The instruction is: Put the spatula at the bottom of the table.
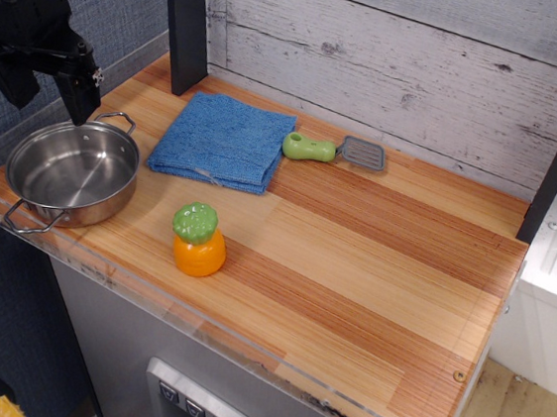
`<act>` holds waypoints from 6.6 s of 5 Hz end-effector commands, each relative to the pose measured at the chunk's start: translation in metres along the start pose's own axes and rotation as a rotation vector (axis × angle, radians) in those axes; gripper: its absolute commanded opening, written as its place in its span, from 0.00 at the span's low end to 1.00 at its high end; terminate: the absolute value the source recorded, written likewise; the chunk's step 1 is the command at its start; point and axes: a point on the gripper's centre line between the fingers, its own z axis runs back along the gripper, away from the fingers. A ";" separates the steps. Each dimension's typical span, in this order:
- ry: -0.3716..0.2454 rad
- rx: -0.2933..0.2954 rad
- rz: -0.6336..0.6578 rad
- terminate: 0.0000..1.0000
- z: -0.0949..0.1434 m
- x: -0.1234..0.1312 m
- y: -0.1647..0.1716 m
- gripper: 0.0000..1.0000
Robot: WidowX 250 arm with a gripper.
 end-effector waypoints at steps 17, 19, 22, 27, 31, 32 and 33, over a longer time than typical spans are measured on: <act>-0.058 -0.109 -1.402 0.00 -0.066 0.086 -0.176 0.00; -0.085 -0.113 -1.401 0.00 -0.054 0.088 -0.174 0.00; -0.180 -0.103 -1.523 0.00 0.006 0.056 -0.177 0.00; -0.164 -0.162 -1.864 0.00 -0.001 -0.060 -0.179 0.00; -0.121 -0.190 -1.931 0.00 -0.039 -0.080 -0.194 0.00; -0.099 -0.198 -1.915 0.00 -0.045 -0.077 -0.193 0.00; -0.063 -0.219 -1.912 0.00 -0.046 -0.073 -0.190 1.00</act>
